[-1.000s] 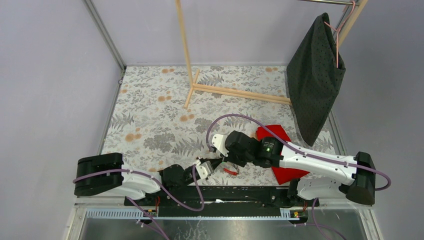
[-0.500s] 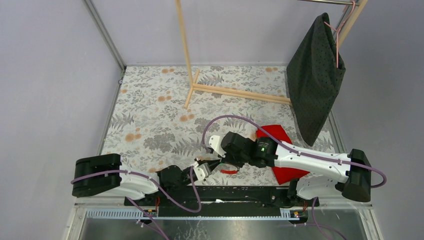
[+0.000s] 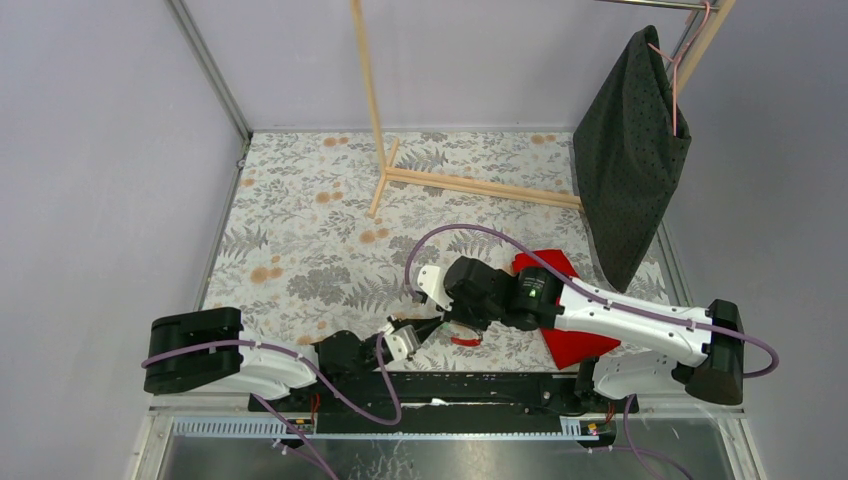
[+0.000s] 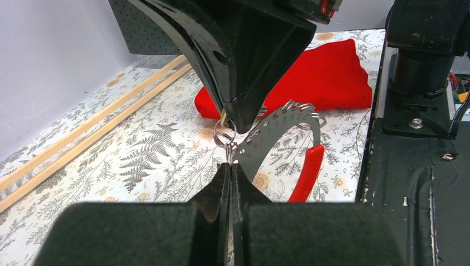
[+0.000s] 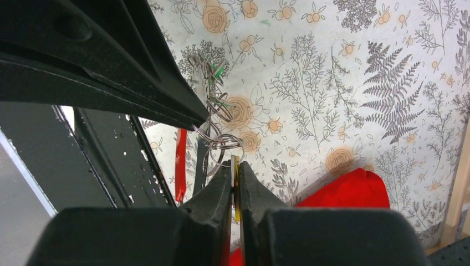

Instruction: Remove the keys from the keyring

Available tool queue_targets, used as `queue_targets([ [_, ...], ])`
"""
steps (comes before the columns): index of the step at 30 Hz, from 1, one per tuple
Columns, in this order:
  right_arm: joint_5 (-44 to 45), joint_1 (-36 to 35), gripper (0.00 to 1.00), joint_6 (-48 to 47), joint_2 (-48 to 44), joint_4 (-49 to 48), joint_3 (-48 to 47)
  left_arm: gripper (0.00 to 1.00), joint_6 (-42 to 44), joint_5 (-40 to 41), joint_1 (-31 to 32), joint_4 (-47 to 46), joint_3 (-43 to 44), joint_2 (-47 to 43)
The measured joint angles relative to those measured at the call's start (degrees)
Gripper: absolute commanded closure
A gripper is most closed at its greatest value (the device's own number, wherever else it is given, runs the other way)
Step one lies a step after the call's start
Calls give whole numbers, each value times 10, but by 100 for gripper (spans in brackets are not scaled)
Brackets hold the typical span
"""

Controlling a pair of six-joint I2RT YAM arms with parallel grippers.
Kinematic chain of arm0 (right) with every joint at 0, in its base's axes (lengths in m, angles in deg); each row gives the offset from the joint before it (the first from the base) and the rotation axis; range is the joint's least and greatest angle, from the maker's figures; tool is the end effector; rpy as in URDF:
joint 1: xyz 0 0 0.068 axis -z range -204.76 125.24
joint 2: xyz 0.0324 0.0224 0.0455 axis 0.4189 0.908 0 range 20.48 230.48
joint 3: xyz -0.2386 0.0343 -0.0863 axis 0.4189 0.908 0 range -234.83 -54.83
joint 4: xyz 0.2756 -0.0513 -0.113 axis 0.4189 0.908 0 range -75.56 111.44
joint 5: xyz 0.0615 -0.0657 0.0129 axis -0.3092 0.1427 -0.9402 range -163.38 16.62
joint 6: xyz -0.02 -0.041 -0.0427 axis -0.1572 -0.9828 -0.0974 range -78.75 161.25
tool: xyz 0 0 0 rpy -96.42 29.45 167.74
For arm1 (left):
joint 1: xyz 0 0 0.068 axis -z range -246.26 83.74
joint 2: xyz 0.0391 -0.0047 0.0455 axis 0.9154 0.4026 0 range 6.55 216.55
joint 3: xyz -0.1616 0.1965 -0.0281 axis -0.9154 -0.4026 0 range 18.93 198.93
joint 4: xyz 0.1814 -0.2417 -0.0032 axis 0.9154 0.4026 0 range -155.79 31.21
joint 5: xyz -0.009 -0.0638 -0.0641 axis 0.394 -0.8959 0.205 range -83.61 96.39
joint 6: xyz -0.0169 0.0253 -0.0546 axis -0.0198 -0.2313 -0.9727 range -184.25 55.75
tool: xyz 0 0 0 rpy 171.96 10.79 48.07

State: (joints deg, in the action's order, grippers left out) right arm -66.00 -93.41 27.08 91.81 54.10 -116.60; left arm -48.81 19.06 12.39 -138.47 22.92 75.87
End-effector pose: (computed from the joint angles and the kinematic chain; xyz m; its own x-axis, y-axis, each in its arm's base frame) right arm 0.1201 0.2906 0.2667 -0.0487 -0.7913 -0.6094 -0.9334 0.2533 -0.2543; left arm 0.0549 -0.2207 0.1227 0.2675 -0.0131 -0.9635 0.8740 0.4241 0.2369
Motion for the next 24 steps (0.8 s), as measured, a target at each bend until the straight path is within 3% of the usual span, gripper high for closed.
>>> queue_targets([
  [12,-10,-6,100,3,32,47,-14,100,12,-4,3,15,0,13],
  [18,-13,-13,100,9,40,49,-14,84,1,-21,3,16,0,34],
  [24,-12,-15,100,14,40,52,-14,78,-9,-28,2,25,0,36],
])
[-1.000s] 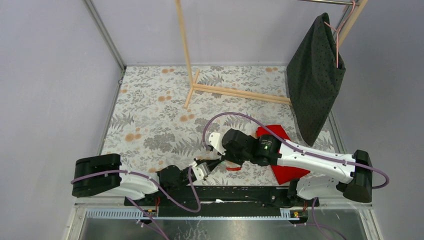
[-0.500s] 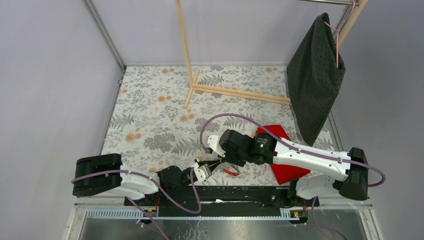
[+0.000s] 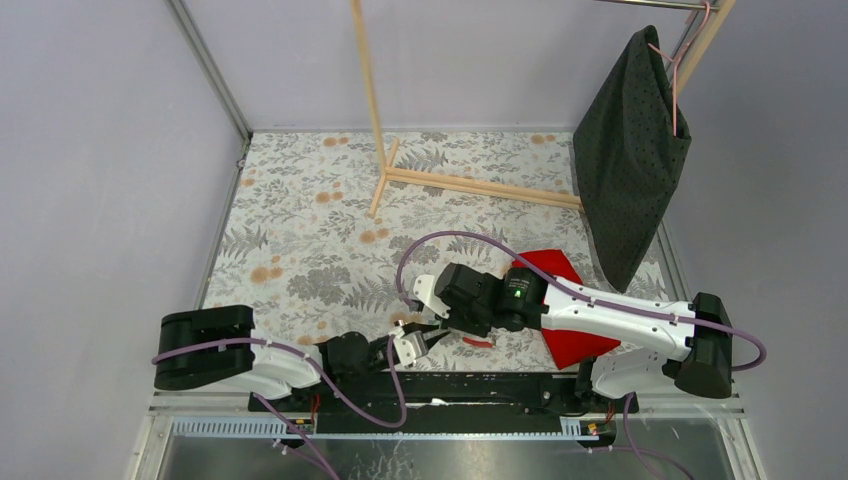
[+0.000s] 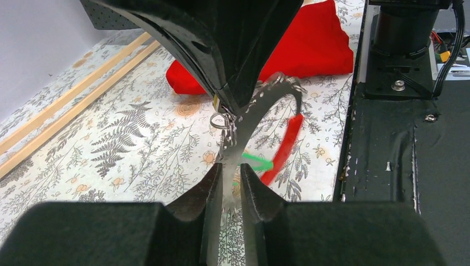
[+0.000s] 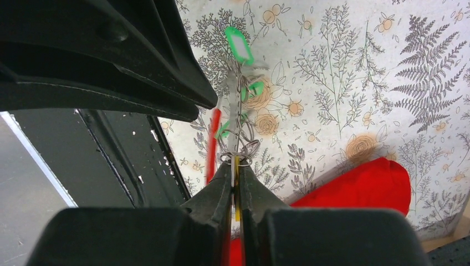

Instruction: Remove the keys from the keyring

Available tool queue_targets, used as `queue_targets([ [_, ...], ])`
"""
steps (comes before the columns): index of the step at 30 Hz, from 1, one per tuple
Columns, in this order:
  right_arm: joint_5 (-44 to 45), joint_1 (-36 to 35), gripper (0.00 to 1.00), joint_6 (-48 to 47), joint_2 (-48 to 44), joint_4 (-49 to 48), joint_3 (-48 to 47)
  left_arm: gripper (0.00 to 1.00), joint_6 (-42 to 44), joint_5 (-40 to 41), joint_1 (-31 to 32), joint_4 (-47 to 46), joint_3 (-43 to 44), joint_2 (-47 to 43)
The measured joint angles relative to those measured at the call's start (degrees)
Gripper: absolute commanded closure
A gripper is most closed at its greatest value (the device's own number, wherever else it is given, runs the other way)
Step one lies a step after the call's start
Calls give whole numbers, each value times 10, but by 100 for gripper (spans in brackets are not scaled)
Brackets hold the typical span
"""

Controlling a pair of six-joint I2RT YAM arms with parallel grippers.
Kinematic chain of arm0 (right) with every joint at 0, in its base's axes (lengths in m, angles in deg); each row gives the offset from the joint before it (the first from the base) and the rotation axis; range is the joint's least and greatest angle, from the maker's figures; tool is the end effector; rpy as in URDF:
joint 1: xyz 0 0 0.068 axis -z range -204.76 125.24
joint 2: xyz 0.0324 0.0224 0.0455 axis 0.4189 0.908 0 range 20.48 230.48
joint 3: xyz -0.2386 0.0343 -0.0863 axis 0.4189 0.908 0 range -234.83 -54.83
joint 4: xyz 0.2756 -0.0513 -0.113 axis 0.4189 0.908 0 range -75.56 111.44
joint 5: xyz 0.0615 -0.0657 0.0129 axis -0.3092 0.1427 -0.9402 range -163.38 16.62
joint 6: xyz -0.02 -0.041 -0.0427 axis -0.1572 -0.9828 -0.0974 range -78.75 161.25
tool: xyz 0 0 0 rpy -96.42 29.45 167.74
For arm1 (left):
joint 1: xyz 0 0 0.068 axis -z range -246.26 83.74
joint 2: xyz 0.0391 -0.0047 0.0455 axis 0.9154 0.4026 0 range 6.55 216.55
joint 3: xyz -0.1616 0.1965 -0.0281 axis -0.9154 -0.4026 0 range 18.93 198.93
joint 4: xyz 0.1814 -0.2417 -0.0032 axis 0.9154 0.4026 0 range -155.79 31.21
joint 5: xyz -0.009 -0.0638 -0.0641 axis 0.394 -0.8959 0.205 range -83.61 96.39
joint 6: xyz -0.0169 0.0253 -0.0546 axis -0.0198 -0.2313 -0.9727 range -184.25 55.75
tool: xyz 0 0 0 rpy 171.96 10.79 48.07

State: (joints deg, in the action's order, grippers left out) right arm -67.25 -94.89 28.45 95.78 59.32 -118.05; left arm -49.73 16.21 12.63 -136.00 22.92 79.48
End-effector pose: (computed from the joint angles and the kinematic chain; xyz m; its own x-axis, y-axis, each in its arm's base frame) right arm 0.1128 0.2973 0.2488 -0.0751 -0.8558 -0.5118 -0.9556 0.2084 -0.2082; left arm 0.0518 -0.2222 0.1045 0.2383 0.0684 -0.9688 0.9031 0.3513 0.2469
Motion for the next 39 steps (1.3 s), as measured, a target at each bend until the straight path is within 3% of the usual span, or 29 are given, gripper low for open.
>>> queue_targets([
  [21,0,-1,100,14,6,-1,0,68,-17,-15,0,-84,19,84],
  [31,0,-3,100,17,6,-1,0,71,-15,-14,-3,-110,28,105],
  [34,0,-3,100,18,6,-1,0,76,-14,-16,-5,-114,32,116],
  [39,0,-3,100,19,6,-1,0,100,-14,-17,-10,-125,37,127],
])
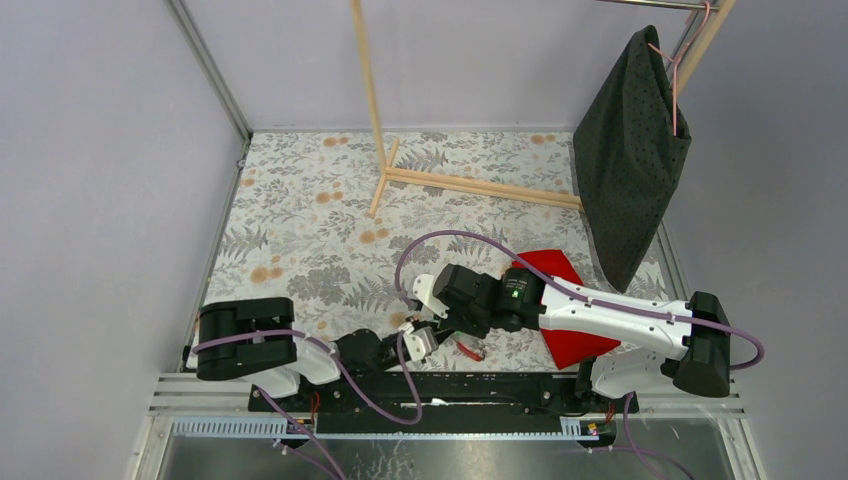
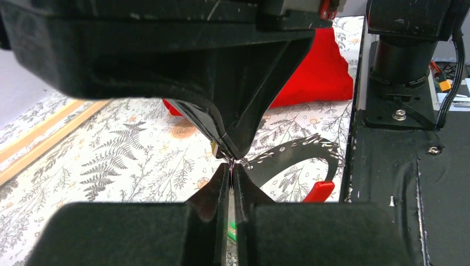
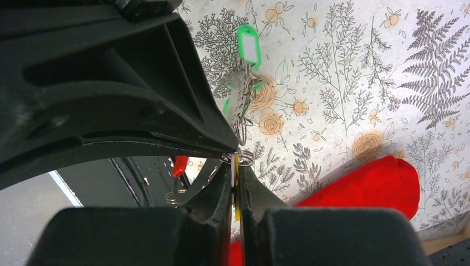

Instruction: Remove the keys from the keyring

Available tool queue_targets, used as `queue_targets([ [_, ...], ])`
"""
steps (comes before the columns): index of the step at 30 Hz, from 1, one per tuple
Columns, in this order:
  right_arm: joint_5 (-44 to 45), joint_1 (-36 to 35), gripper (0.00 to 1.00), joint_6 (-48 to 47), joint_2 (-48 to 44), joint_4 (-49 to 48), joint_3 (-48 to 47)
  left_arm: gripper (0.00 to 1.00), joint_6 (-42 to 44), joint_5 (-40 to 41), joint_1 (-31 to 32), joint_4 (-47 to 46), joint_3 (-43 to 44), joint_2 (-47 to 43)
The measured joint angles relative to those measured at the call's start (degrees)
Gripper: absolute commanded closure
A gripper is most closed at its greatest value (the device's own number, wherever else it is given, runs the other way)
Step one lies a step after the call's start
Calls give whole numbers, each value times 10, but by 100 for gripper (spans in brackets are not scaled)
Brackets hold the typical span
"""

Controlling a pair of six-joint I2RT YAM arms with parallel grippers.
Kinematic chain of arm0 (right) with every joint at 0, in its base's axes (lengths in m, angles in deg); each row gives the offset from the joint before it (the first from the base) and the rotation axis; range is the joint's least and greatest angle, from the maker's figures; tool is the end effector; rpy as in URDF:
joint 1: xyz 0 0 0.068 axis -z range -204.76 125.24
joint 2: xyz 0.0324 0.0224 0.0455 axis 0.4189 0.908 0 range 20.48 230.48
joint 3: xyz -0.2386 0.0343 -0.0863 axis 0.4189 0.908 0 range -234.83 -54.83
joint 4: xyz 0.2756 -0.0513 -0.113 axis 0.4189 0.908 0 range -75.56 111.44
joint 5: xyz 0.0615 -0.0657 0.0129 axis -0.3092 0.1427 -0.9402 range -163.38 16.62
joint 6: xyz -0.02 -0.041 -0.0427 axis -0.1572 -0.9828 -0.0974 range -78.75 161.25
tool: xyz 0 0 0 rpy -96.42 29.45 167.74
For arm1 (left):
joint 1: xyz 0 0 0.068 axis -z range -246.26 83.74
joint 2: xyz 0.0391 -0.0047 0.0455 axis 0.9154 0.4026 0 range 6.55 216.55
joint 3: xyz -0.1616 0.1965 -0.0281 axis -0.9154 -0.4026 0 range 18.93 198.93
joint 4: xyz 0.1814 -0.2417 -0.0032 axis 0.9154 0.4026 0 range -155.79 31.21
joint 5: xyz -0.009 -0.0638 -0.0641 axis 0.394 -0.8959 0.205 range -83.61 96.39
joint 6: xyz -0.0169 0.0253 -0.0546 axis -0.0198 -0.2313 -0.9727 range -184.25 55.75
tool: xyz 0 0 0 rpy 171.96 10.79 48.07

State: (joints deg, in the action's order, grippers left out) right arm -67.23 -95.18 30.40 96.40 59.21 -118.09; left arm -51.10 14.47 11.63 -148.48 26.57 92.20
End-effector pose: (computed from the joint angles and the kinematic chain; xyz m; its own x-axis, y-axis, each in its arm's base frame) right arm 0.1119 0.2995 0.2459 -0.1047 -0.8528 -0.5117 -0.9542 0.2312 -0.1901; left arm 0.0569 -0.2338 0.0998 0.2302 0.0006 -0.9731 0.9101 0.3539 0.2155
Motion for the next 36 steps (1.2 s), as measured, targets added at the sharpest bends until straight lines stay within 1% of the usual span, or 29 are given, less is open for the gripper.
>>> queue_targets([
  [6,5,0,100,4,0,0,0,100,2,1,-2,-4,3,4],
  [13,37,3,100,10,-16,1,19,100,2,3,-4,-11,0,3],
  [17,39,5,100,17,-26,-2,44,100,1,3,-4,-9,-8,-10],
  [24,39,8,100,24,-25,-20,47,100,1,8,-4,-11,-23,-29],
  [36,32,15,100,28,15,-42,46,100,1,16,-4,-4,-47,-65],
])
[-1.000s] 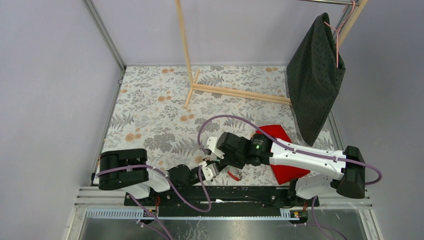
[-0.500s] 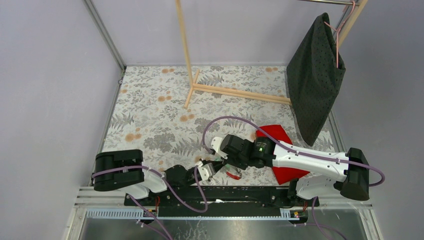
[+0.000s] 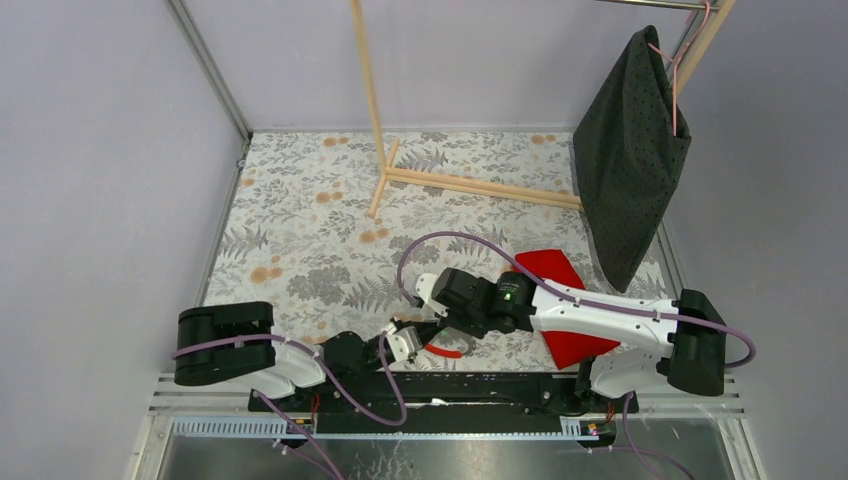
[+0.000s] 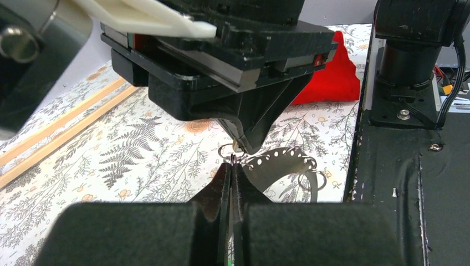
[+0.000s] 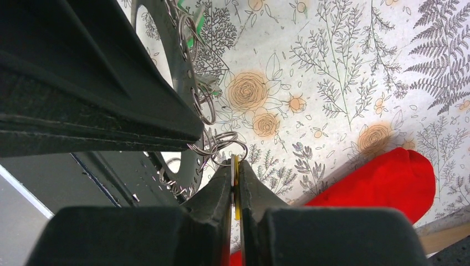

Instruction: Remove the keys from the keyring

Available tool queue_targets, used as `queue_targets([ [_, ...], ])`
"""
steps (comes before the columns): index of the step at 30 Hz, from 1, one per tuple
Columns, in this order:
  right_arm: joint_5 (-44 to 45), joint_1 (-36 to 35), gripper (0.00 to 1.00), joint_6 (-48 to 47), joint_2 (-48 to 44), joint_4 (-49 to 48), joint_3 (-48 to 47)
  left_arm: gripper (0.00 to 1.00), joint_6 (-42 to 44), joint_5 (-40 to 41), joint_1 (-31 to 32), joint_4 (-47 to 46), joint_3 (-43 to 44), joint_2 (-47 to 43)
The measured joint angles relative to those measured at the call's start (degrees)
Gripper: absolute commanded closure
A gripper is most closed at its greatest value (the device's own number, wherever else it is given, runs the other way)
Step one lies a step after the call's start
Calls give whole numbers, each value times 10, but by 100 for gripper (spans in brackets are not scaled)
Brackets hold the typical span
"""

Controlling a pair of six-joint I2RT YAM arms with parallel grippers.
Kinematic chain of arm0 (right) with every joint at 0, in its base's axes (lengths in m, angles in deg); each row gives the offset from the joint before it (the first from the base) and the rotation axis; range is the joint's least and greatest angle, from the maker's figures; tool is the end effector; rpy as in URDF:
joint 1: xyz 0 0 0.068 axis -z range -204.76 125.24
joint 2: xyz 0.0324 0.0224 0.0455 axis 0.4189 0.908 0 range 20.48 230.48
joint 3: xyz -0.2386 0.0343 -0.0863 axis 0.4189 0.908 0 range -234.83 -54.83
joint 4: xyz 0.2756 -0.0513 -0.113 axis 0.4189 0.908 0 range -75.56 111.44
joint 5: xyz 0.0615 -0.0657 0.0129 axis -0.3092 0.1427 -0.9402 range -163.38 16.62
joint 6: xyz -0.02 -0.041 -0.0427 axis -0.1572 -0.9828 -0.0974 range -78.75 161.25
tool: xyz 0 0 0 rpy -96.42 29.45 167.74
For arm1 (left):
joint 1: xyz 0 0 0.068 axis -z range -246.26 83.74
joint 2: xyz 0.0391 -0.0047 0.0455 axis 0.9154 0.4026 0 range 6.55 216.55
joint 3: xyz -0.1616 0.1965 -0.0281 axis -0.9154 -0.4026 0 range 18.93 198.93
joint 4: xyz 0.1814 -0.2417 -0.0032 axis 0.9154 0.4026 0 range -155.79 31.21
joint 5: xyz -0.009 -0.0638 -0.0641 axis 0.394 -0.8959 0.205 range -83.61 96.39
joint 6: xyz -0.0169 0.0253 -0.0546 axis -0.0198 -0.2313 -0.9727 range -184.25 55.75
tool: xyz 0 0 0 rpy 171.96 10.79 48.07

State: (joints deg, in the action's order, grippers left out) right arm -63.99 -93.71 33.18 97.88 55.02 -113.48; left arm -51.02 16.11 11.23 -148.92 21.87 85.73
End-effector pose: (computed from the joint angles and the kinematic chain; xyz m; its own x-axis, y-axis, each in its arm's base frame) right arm 0.1222 0.2959 0.2144 -0.1809 -0.8554 -0.4853 -0.9254 0.3152 -0.2106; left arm 0.0555 -0.2136 0.1045 0.2372 -0.0278 -0.9711 0.8954 0.3940 0.2074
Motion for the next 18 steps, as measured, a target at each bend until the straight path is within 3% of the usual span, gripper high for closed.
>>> queue_targets([
  [9,-5,5,100,0,9,1,-11,100,-1,7,0,-2,-5,0],
  [13,1,8,100,-2,9,11,-31,81,-4,9,0,-12,-5,5],
  [18,13,7,100,-7,9,17,-49,73,-11,8,0,-14,-4,20],
])
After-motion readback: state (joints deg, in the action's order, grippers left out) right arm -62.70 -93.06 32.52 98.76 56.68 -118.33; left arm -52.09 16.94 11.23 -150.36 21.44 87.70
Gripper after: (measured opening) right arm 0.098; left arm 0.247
